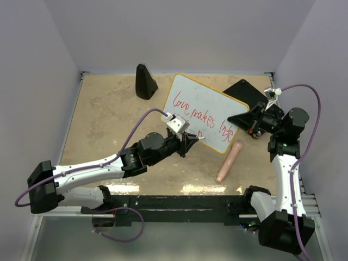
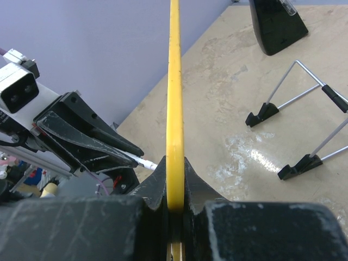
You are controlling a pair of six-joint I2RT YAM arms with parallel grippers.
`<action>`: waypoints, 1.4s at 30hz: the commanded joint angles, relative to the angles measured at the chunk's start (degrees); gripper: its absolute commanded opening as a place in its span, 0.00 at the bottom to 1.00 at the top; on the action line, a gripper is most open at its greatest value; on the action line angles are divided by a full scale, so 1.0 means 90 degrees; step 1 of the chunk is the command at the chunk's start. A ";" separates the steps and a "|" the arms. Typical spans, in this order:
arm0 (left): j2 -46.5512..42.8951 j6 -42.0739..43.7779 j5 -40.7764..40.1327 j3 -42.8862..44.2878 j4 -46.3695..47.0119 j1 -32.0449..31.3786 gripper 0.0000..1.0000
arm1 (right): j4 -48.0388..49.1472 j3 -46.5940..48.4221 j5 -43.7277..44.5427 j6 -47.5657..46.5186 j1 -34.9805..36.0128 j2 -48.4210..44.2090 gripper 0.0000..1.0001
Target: Write a sentence on the whiteboard
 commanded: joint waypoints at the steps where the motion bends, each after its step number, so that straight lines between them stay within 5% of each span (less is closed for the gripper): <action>1: 0.0032 0.0152 -0.0067 0.0344 0.0279 0.0092 0.00 | 0.0435 0.0300 -0.0054 0.0159 0.0002 -0.0193 0.00; 42: -0.0037 0.0152 0.0069 0.0393 -0.0327 0.0219 0.00 | 0.0435 0.0310 -0.0064 0.0188 0.0002 -0.0232 0.00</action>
